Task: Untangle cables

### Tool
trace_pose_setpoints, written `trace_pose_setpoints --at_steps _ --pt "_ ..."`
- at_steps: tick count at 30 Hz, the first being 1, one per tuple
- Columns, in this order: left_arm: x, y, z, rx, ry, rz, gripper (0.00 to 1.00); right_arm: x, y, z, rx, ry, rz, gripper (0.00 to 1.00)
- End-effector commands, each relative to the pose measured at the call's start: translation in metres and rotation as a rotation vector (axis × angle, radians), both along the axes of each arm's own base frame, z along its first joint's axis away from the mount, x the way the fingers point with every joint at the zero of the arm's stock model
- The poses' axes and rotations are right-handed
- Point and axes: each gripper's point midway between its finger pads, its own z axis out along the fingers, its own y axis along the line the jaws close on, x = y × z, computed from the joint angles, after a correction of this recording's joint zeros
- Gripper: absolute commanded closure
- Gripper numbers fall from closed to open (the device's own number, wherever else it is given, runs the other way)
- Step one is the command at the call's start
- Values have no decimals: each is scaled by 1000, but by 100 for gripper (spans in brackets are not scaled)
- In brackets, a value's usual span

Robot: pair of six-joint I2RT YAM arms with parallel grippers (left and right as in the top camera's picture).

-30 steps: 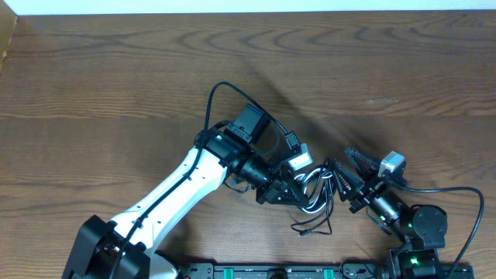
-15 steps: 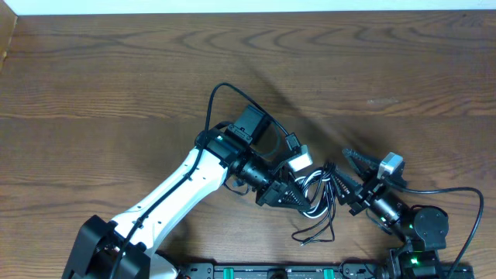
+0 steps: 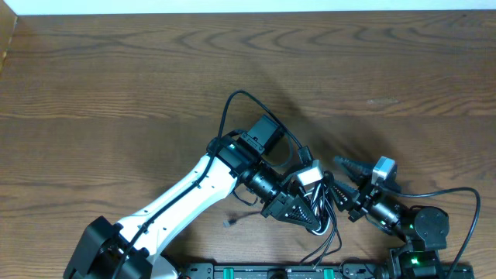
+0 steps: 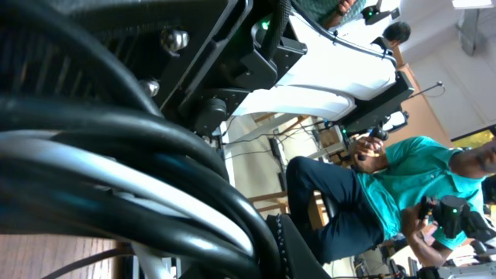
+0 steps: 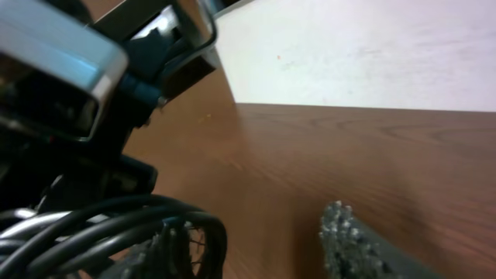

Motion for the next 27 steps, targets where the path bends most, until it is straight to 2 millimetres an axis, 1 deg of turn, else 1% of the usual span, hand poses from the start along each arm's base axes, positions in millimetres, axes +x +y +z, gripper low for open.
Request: trace_pose_setpoints --at_steps 1,4,7,9,11,13,15,16,18,21,22,23,27 --pt "-6 0 16 -100 30 -38 92 -21 15 0 -60 -70 145 64" --pt "-4 0 16 -99 30 -33 92 -20 15 -1 -77 -88 143 80" --pt "-4 0 16 -100 29 -33 92 -21 16 -2 -77 -85 151 88" --pt "-4 0 16 -99 29 -33 92 -20 16 -1 -76 -94 149 99" --pt "-4 0 16 -98 30 -33 92 -19 15 3 -75 -114 139 99" --pt "-4 0 15 -98 30 -33 92 -11 11 6 -71 -123 85 99" --pt "-4 0 13 -89 22 -29 92 8 -3 8 -66 -124 -52 99" --pt "-3 0 12 -83 18 -27 92 14 -8 9 -69 -130 -97 99" --pt "-2 0 10 -71 11 -23 92 30 -26 13 -78 -153 -243 99" --pt "-2 0 9 -67 9 -21 92 46 -50 23 -60 -175 -417 99" --pt "-2 0 7 -53 3 -17 92 50 -60 30 -46 -194 -482 99" --pt "-1 0 3 -32 -7 -11 92 51 -66 36 -33 -214 -520 99" --pt "5 5 -24 118 -73 29 92 48 -82 68 32 -327 -612 99"
